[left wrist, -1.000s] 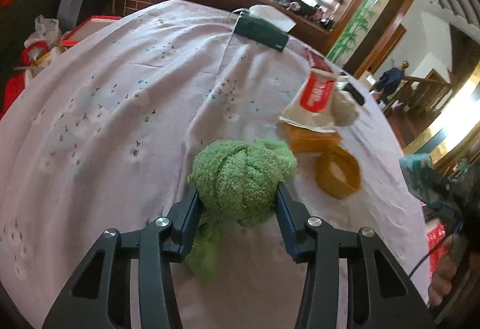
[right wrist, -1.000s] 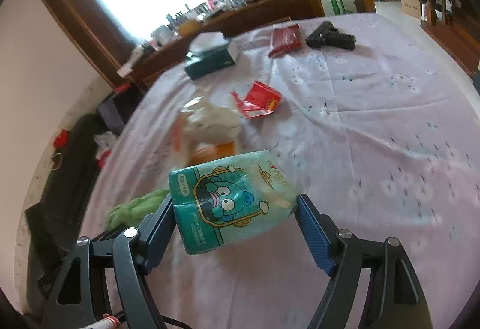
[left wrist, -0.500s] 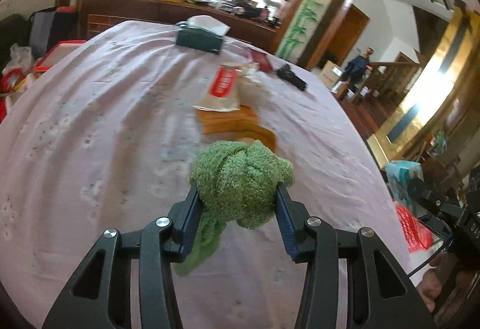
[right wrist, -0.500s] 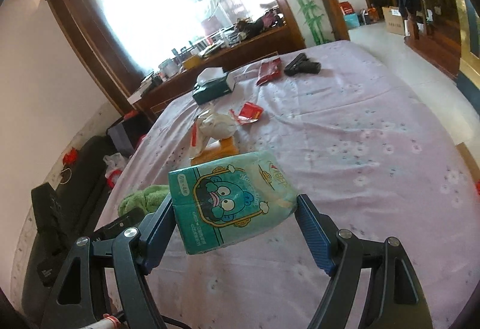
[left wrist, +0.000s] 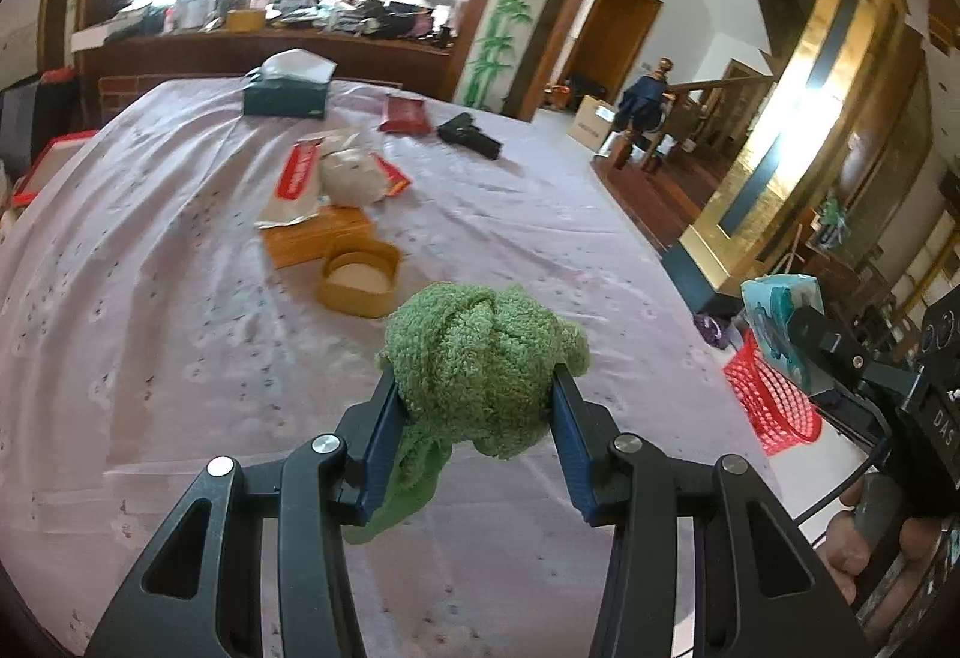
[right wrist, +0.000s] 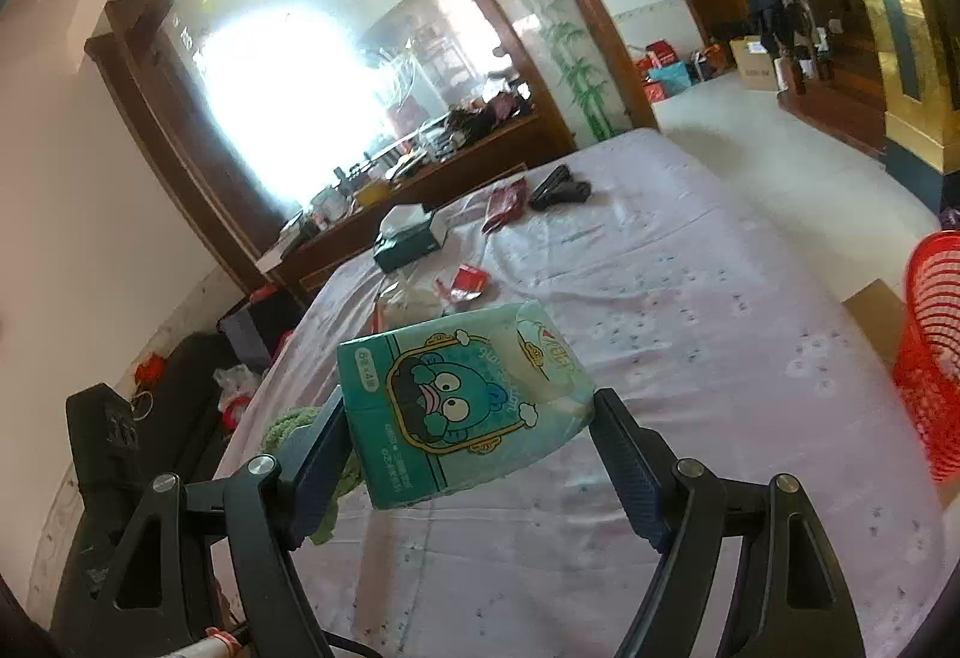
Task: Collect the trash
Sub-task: 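Carry the towel and wipe pack over the wastebasket and open both tools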
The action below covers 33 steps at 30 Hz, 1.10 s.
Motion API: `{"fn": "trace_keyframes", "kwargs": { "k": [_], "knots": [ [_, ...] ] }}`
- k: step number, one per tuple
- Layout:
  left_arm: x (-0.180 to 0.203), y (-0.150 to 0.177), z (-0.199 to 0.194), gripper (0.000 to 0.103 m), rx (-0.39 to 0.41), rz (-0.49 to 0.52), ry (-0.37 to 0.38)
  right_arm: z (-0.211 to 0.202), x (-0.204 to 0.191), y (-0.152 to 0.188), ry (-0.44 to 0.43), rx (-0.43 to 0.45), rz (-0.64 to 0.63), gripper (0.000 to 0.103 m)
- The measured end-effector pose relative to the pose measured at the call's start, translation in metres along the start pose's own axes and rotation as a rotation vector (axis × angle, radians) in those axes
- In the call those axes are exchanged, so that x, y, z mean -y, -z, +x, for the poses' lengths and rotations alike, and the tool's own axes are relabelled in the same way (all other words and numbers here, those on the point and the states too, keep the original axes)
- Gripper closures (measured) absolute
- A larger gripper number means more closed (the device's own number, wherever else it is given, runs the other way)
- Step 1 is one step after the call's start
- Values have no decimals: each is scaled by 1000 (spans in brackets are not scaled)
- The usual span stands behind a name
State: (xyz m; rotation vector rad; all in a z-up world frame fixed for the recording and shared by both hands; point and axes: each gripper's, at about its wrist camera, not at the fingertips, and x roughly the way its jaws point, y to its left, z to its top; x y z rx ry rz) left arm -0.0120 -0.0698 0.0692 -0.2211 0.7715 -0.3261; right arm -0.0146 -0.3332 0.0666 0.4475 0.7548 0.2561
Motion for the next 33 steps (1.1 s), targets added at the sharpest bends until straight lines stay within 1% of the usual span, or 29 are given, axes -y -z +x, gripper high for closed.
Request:
{"fn": "trace_keyframes", "kwargs": {
  "k": [8, 14, 20, 27, 33],
  "knots": [
    [41, 0, 0, 58, -1, 59, 27, -52, 26, 3, 24, 88, 50, 21],
    [74, 4, -1, 58, -2, 109, 54, -76, 43, 5, 49, 124, 69, 21],
    [110, 3, -2, 58, 6, 164, 103, -101, 63, 3, 80, 169, 100, 21],
    [145, 1, 7, 58, -16, 203, 175, -127, 88, 1, 119, 222, 161, 20],
    [174, 0, 15, 58, -20, 240, 213, -147, 104, -2, 164, 254, 171, 20]
  ]
}}
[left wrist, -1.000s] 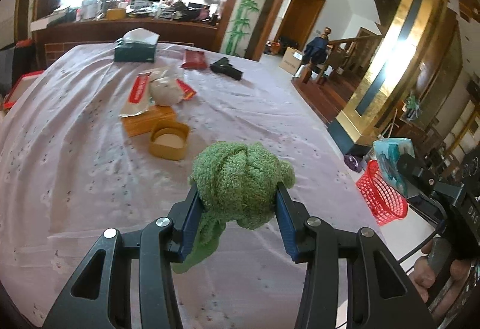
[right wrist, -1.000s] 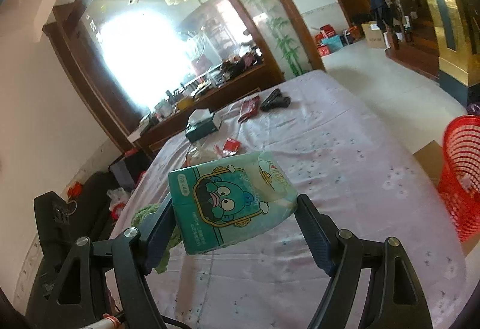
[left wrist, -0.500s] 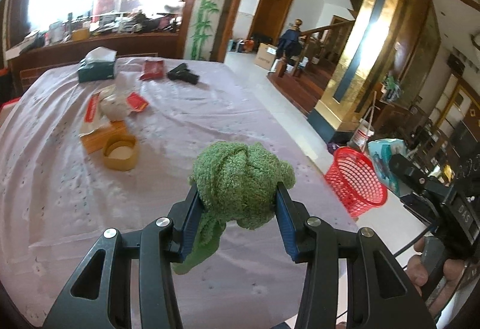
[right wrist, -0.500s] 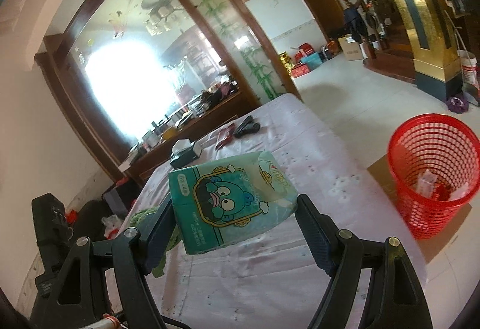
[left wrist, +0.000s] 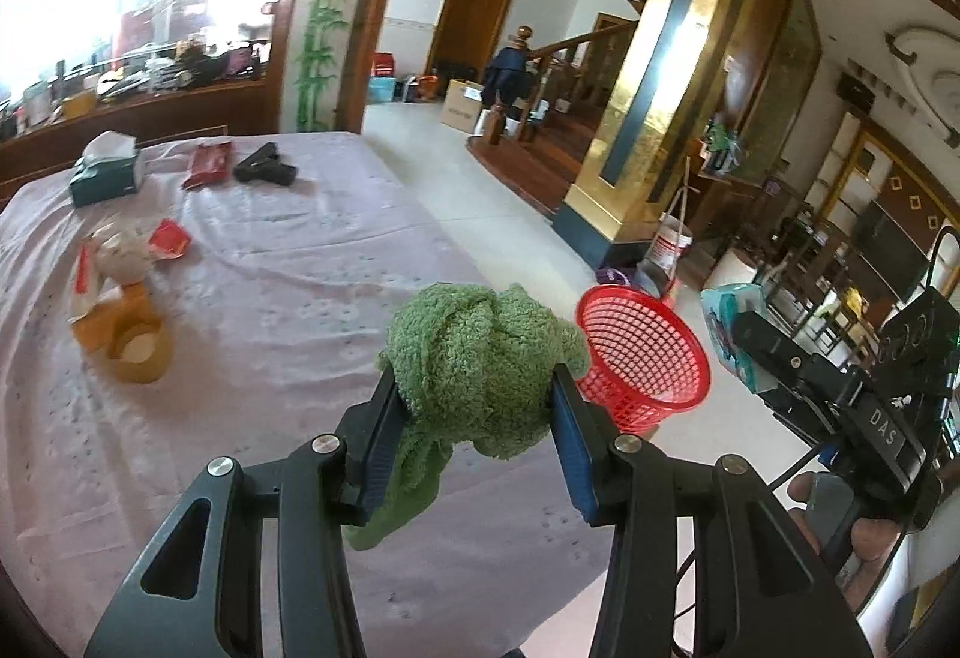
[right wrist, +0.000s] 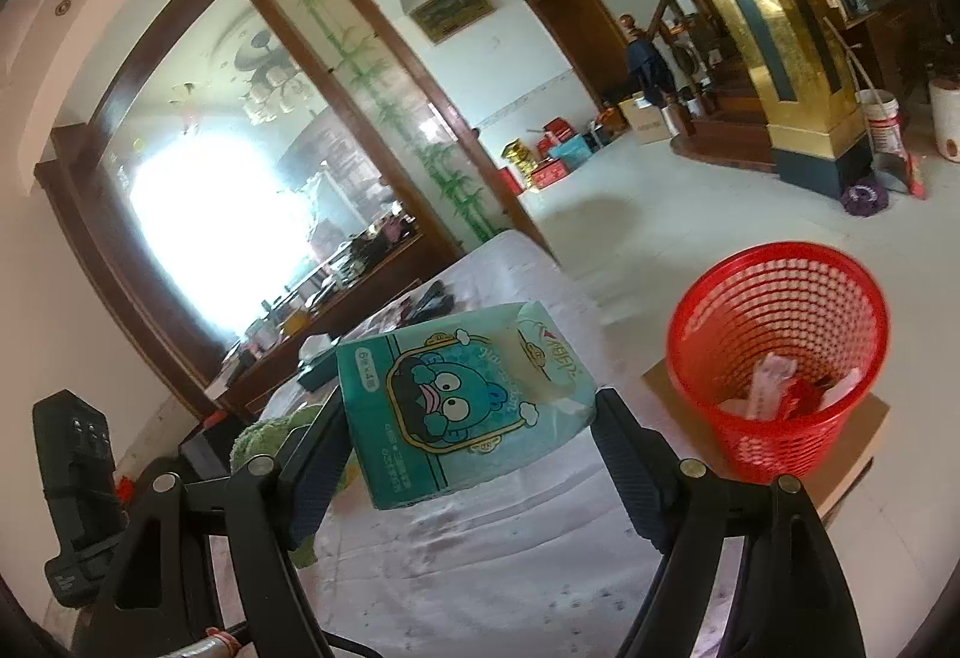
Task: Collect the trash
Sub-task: 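Carry the towel and wipe pack over the wastebasket and open both tools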
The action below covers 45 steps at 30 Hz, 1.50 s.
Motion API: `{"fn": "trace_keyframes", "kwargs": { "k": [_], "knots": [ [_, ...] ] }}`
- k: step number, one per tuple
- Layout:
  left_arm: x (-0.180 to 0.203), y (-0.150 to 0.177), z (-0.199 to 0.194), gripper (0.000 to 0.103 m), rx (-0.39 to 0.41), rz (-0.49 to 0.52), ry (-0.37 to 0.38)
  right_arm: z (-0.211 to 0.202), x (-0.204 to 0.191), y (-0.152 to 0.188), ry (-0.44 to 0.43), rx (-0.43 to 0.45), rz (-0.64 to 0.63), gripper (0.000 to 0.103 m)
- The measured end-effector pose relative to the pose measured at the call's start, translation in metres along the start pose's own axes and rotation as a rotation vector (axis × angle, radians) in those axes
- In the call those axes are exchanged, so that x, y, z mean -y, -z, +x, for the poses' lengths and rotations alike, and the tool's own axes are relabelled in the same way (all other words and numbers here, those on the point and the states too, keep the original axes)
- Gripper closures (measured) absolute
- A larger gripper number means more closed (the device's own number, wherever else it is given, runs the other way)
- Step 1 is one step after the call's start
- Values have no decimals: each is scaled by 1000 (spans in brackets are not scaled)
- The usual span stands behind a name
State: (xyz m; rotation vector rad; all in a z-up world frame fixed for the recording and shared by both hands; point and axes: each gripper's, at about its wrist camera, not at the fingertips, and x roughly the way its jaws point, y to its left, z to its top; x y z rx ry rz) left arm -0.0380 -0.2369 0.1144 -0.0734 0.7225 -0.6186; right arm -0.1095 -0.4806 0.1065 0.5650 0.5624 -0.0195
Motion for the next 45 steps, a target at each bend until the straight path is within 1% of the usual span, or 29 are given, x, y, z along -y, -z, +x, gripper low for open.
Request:
{"fn": "trace_keyframes", "kwargs": {
  "k": [7, 19, 25, 30, 34, 38, 43, 45],
  "knots": [
    [30, -9, 27, 58, -47, 27, 59, -12, 19, -15, 41, 44, 18, 20],
    [77, -36, 74, 58, -92, 83, 121, -28, 63, -35, 133, 89, 63, 20],
    [100, -45, 107, 58, -133, 98, 170, -28, 94, -46, 175, 93, 107, 20],
    [120, -53, 139, 58, -164, 114, 178, -25, 122, -49, 193, 86, 161, 20],
    [130, -58, 160, 58, -184, 110, 176, -23, 136, -53, 209, 82, 184, 20],
    [137, -63, 175, 58, -194, 91, 192, -19, 145, -56, 220, 72, 193, 20],
    [142, -73, 197, 58, -232, 31, 243, -9, 148, -57, 233, 42, 171, 20],
    [144, -77, 206, 58, -264, -10, 269, -2, 148, -55, 271, 24, 144, 20]
  ]
}}
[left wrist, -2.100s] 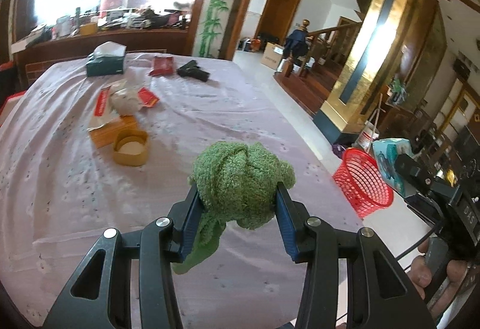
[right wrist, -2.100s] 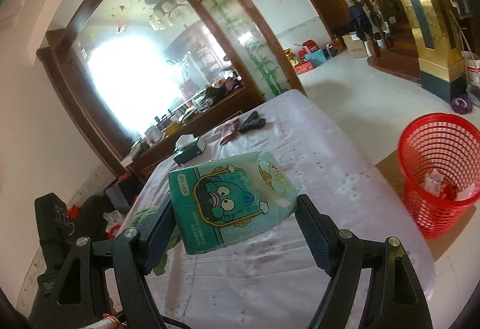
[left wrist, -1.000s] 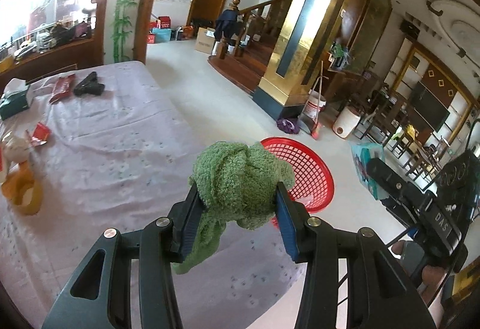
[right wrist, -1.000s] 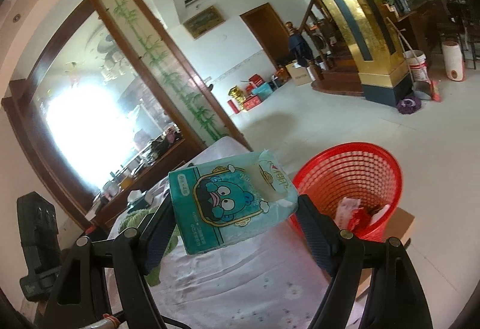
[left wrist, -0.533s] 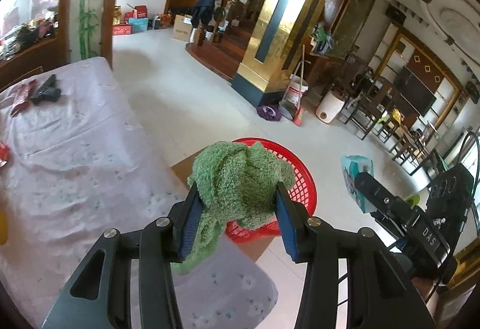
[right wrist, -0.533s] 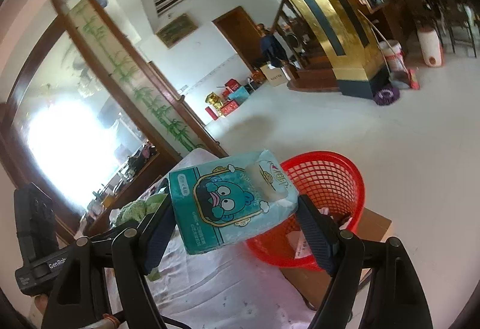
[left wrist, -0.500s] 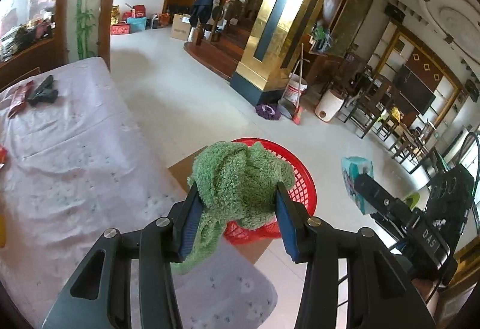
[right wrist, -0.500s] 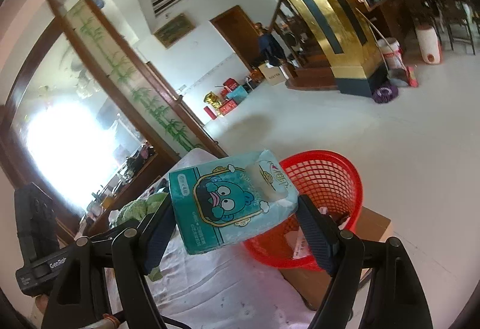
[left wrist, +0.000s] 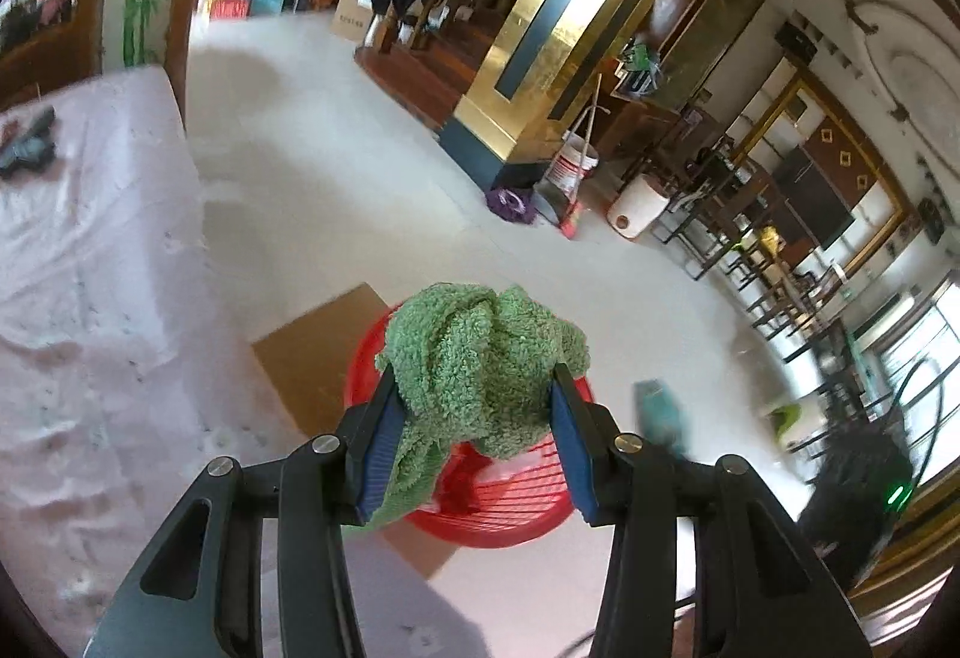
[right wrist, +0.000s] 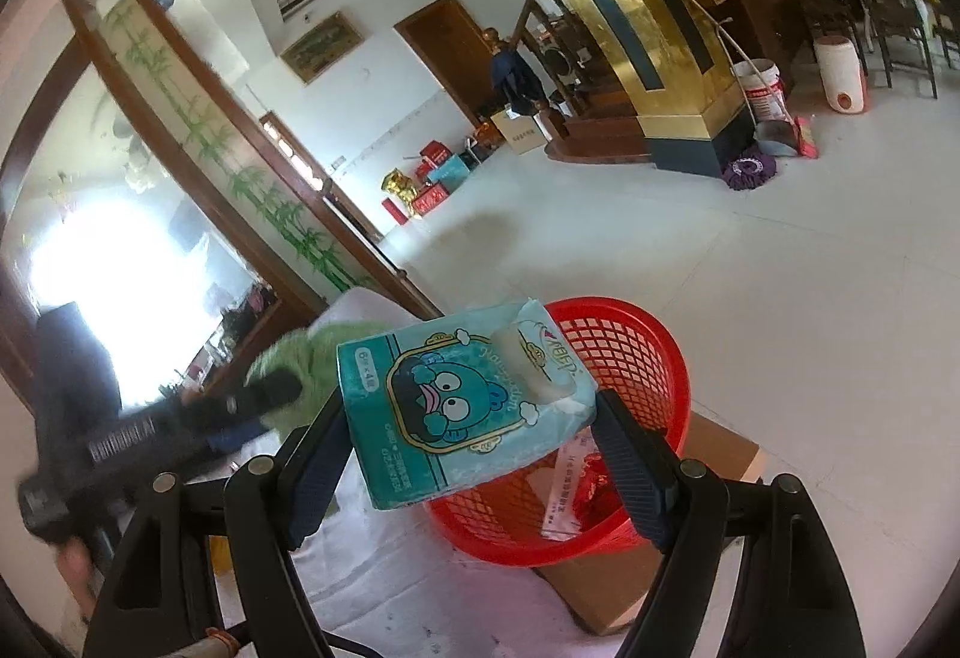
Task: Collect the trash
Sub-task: 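Carry the towel and wipe pack over the wastebasket and open both tools, then move both open tools back over the table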
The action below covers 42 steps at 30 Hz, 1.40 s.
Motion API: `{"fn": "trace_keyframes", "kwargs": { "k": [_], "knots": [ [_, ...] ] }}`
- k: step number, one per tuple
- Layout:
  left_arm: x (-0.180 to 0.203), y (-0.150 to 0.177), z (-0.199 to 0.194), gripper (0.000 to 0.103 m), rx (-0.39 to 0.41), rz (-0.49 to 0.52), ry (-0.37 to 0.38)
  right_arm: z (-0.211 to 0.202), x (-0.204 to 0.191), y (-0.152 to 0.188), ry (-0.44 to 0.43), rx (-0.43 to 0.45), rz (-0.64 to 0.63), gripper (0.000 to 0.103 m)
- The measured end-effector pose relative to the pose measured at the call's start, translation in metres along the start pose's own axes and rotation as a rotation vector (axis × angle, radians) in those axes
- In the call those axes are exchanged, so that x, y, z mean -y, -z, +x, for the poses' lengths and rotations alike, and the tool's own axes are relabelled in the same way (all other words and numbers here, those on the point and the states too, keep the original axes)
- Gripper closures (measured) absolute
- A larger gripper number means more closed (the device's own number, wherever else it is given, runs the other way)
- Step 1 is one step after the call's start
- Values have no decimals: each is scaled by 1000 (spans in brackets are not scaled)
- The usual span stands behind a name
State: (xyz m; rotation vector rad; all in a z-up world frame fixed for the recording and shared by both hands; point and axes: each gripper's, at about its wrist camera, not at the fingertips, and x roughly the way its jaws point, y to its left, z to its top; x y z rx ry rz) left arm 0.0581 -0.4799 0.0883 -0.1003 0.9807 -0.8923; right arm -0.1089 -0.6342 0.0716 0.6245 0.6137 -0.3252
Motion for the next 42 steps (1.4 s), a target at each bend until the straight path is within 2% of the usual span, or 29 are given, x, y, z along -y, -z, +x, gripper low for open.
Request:
{"fn": "trace_keyframes", "kwargs": {
  "k": [3, 14, 16, 19, 24, 29, 30, 35, 42],
  "knots": [
    [1, -6, 10, 58, -24, -33, 35, 12, -1, 6, 74, -28, -54, 20],
    [-3, -10, 52, 57, -91, -59, 38, 32, 2, 9, 89, -80, -56, 20],
    [-6, -10, 53, 50, -91, -67, 43, 37, 2, 10, 89, -95, -65, 20],
    [-8, -10, 47, 34, -73, -70, 49, 45, 1, 10, 101, -119, -83, 18],
    [-10, -16, 27, 32, -29, -79, 57, 42, 1, 8, 82, -112, -66, 13],
    [-15, -8, -21, 32, 24, -67, 73, 24, -14, 7, 64, -85, -77, 13],
    [-18, -3, -39, 32, 52, -54, 57, 17, -20, 7, 56, -74, -84, 13],
    [-38, 24, -118, 27, 173, -29, -60, -7, -60, 10, -25, -40, -133, 13],
    [-100, 64, -221, 26, 307, -121, -251, -20, -137, 30, -140, -31, -233, 13]
  ]
}}
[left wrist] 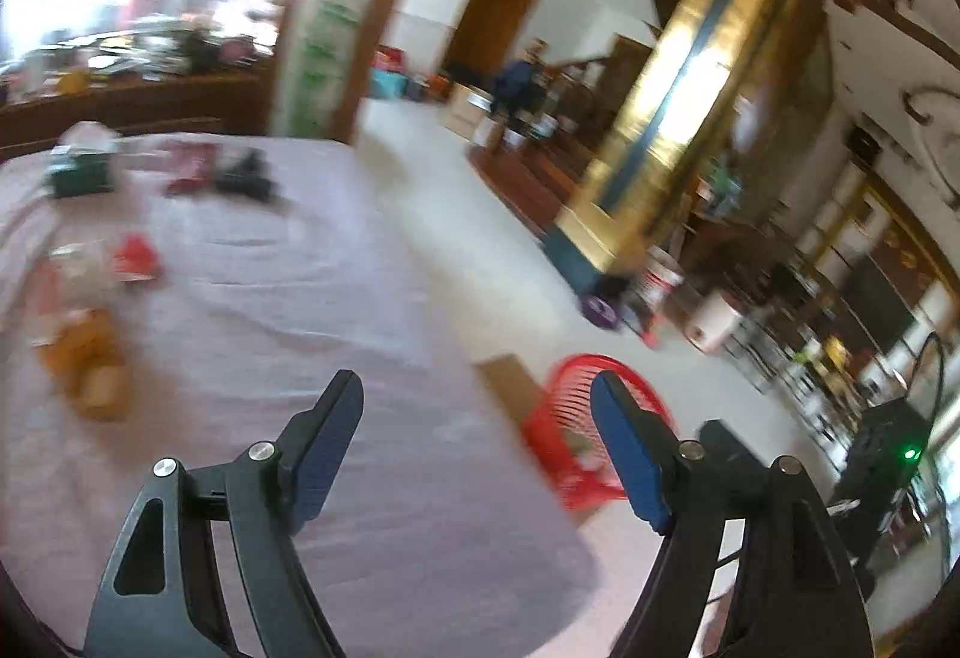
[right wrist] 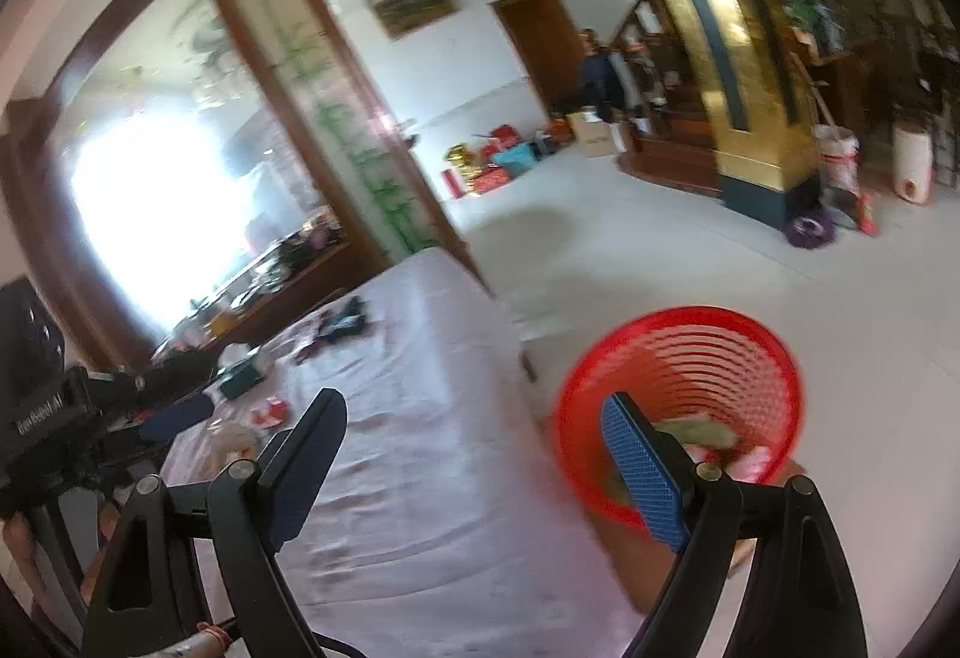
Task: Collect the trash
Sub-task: 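Move both open tools back over the table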
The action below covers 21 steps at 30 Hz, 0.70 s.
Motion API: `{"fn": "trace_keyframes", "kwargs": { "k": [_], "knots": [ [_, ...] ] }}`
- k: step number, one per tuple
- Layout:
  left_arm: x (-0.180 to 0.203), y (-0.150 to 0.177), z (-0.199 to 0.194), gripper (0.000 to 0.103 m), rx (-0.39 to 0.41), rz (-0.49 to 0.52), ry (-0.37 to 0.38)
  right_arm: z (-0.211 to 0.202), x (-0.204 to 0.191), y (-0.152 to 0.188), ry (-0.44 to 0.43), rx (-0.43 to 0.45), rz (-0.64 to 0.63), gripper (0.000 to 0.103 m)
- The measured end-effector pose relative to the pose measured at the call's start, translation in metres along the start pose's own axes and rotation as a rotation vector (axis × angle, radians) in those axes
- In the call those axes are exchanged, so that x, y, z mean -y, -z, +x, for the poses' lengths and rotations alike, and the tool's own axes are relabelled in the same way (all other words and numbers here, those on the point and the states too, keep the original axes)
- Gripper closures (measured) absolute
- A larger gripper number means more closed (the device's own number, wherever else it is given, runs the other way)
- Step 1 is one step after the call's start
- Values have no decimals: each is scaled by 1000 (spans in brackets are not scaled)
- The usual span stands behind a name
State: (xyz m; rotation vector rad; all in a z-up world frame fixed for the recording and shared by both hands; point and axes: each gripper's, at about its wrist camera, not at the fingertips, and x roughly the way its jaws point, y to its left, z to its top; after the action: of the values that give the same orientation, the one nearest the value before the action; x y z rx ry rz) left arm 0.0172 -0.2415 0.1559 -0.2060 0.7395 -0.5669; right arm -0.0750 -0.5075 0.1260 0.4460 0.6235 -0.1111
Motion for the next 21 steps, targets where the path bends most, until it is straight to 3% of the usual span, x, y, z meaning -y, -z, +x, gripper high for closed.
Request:
{"fn": "trace_keyframes", "kwargs": {
  "k": [14, 21],
  "knots": [
    [-199, 1, -116, 26, 166, -242, -283, 75, -134, 27, -223, -160, -128, 13],
    [-255, 10, -141, 26, 190, -306, -348, 118, -197, 42, -326, -251, -183, 13]
  ]
}}
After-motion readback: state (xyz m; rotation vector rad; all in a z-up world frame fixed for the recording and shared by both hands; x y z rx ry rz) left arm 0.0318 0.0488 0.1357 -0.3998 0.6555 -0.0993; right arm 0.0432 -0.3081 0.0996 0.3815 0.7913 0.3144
